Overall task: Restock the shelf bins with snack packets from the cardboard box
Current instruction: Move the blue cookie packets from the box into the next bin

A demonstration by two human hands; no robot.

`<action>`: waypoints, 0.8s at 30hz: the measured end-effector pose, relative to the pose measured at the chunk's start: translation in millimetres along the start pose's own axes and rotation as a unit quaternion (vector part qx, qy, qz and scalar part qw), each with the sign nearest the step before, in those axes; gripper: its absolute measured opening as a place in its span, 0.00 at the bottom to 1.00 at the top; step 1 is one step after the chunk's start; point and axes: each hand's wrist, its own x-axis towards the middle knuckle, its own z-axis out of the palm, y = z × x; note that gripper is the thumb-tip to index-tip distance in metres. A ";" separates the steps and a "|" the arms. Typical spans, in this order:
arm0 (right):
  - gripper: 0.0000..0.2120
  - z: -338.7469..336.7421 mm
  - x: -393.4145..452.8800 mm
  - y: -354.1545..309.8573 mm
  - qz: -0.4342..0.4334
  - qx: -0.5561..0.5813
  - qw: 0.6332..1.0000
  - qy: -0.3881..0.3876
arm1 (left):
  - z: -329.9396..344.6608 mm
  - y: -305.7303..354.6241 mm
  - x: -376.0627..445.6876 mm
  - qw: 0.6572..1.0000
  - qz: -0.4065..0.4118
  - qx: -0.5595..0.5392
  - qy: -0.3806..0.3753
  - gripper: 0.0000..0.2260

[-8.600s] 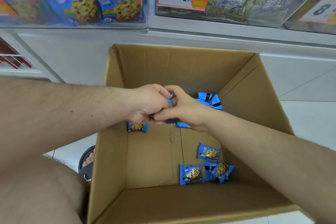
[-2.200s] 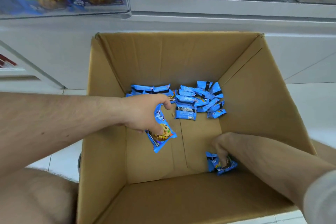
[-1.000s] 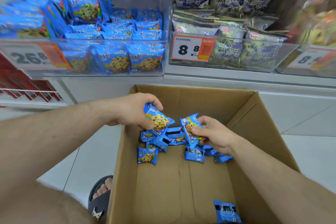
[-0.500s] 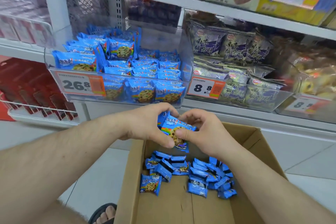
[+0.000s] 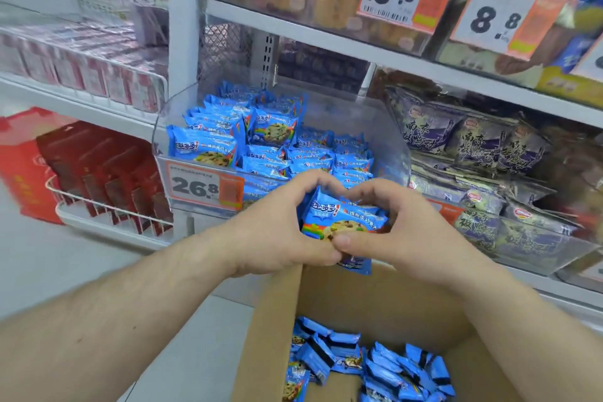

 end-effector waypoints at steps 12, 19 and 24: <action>0.30 -11.2 100.3 -33.3 0.026 0.046 0.990 0.129 | -24.5 -20.5 17.3 0.874 0.026 0.382 0.300 0.13; 0.25 42.2 172.9 -23.4 -0.017 -0.090 0.994 0.055 | -16.0 -25.1 23.5 0.829 -0.047 0.473 0.293 0.09; 0.25 56.4 189.8 -16.0 -0.043 -0.182 0.978 0.090 | -17.0 -28.2 22.8 0.831 -0.029 0.471 0.295 0.09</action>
